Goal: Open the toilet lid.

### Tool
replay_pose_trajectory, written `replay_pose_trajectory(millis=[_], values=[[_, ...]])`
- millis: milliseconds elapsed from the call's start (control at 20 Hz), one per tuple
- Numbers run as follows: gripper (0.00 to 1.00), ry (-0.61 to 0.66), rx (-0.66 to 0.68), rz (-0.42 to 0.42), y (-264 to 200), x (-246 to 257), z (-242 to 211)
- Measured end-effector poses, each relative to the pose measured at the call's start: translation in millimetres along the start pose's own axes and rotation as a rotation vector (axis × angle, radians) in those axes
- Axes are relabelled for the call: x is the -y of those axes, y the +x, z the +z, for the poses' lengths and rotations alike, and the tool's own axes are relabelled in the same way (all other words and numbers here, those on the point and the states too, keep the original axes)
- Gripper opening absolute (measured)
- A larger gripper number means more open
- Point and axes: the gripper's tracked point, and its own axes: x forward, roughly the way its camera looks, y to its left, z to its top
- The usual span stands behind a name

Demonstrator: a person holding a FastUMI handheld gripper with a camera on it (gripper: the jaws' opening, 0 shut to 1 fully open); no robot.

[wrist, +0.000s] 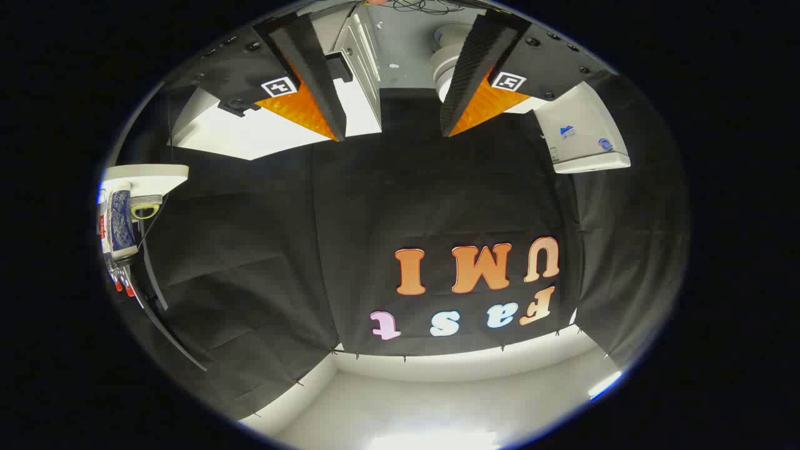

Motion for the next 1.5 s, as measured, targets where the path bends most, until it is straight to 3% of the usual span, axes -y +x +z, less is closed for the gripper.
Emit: replay_pose_trajectory(millis=[1500], values=[[0.97,0.017,0.021,0.013,-2.1,-1.6,4.7]])
